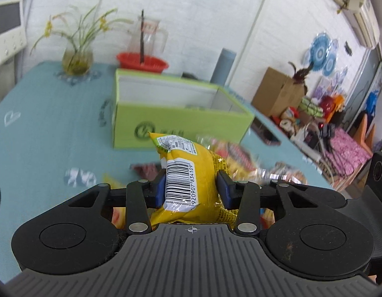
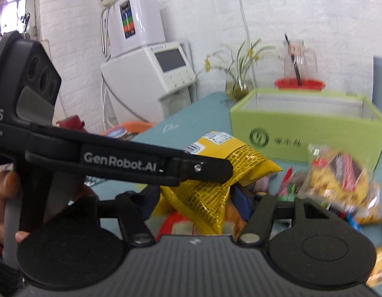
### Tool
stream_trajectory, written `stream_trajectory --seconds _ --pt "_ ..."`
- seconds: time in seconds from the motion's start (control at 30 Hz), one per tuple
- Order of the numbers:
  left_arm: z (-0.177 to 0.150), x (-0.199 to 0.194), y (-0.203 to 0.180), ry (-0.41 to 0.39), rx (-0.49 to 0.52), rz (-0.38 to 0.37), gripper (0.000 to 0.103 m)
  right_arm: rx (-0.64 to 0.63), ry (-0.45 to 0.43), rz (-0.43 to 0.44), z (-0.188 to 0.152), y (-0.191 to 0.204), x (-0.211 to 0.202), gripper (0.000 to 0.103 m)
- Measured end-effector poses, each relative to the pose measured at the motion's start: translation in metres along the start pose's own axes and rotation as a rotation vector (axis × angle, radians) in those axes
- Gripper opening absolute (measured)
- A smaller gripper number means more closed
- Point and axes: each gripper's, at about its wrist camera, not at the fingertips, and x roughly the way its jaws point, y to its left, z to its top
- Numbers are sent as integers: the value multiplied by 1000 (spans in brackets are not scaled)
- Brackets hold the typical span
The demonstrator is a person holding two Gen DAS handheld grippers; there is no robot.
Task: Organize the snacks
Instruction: 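Grasp the yellow chip bag with the left tool, then lower the yellow bag into the box and open the left tool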
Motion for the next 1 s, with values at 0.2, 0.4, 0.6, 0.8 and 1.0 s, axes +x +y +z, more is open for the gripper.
stream_trajectory --seconds 0.2,0.4,0.6,0.8,1.0 --pt "84 41 -2 -78 49 -10 22 -52 -48 -39 77 -43 33 67" --pt "131 125 30 -18 45 11 22 -12 53 -51 116 -95 103 67" --pt "127 187 58 65 61 87 26 28 180 -40 105 -125 164 68" --pt "118 190 57 33 156 183 51 4 191 -54 98 -121 168 88" --pt "122 127 35 -68 128 170 73 -19 51 -99 111 -108 89 100"
